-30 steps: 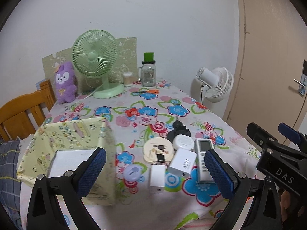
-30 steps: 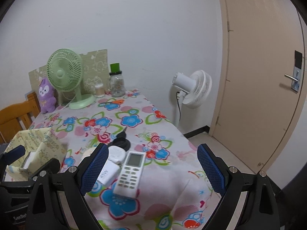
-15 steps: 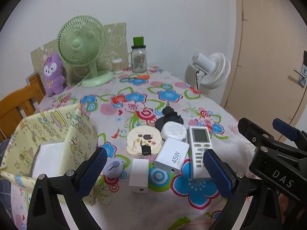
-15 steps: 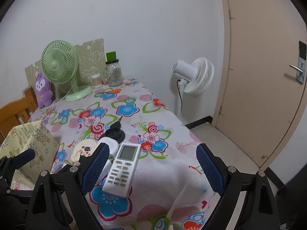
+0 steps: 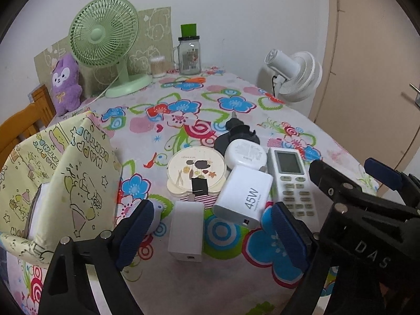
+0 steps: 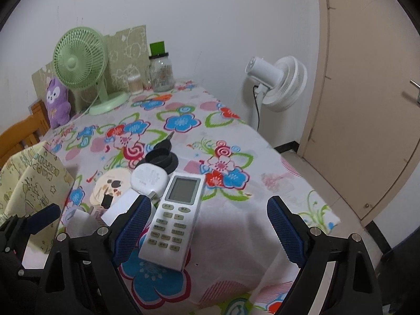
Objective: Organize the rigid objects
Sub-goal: 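Reach down and grasp the white remote control with the right tool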
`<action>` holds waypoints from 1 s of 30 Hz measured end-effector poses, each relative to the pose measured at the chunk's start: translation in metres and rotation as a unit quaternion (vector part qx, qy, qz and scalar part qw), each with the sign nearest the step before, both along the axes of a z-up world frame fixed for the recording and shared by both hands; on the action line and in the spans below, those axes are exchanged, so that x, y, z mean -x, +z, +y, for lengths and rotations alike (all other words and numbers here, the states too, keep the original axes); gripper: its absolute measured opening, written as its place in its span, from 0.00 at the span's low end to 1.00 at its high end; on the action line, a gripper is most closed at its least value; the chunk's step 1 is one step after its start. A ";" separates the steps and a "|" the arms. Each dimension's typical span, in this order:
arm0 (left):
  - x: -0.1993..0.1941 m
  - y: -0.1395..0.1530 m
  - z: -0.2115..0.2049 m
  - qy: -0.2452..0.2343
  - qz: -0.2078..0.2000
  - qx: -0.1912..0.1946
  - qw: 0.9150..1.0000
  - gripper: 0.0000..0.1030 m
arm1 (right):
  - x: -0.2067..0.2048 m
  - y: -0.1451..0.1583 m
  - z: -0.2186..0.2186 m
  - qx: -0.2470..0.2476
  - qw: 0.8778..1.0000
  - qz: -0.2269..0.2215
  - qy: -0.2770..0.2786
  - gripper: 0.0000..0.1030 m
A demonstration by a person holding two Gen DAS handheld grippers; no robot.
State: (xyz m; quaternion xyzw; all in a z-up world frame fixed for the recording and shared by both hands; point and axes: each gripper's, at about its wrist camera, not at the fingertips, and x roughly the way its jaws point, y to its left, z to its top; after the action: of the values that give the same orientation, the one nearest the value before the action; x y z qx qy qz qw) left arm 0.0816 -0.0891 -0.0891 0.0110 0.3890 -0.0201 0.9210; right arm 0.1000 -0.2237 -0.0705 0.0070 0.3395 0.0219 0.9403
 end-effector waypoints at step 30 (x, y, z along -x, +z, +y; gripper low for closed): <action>-0.025 -0.026 -0.007 -0.024 0.031 -0.020 0.999 0.85 | -0.046 -0.044 0.030 -0.011 0.996 0.085 0.026 0.51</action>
State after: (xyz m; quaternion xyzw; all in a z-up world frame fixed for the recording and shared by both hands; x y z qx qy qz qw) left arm 0.1070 -0.0959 -0.1149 0.0383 0.4176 -0.0344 0.9072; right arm 0.1460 -0.1941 -0.1141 0.0106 0.4182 0.0496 0.9069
